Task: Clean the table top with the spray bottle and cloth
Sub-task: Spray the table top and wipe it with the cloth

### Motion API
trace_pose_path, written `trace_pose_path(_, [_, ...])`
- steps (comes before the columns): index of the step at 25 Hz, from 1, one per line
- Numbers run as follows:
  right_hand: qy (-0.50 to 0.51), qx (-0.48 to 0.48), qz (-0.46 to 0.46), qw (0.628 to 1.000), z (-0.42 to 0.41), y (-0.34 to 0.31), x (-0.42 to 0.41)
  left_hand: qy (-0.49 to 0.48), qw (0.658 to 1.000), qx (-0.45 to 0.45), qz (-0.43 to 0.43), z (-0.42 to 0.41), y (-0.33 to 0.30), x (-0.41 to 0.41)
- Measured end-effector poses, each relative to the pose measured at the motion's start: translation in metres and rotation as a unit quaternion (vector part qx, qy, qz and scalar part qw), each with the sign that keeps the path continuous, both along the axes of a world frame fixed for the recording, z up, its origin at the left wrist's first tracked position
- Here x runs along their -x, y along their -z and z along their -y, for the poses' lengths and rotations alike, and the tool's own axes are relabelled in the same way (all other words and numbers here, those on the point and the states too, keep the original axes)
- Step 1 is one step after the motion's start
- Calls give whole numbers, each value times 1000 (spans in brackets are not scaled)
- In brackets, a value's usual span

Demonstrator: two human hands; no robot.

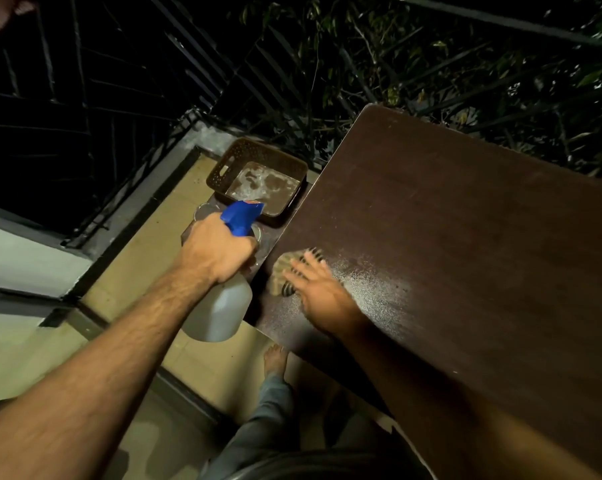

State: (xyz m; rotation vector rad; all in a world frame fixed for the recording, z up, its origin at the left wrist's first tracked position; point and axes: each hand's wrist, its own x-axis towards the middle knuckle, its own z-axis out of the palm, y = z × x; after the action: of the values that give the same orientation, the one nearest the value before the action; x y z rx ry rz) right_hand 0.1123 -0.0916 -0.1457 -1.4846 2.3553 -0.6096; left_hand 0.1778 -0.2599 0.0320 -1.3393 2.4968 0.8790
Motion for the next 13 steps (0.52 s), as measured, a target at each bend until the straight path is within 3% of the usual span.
trace_pose_path(3, [115, -9, 16, 993, -12, 4, 32, 11, 1000, 16, -1, -2, 1, -3])
trace_pose_path(5, [57, -9, 10, 998, -23, 8, 17, 31, 999, 9, 2, -7, 1, -3])
trace_pose_path(8, [-123, -2, -5, 992, -52, 11, -30, 60, 998, -19, 11, -21, 2, 3])
trace_pose_path(9, [-137, 24, -12, 990, -66, 13, -40, 68, 997, -20, 11, -26, 1, 6])
trace_pose_path(13, [-34, 69, -15, 997, -133, 18, -30, 95, 994, -43, -10, -61, -3, 32])
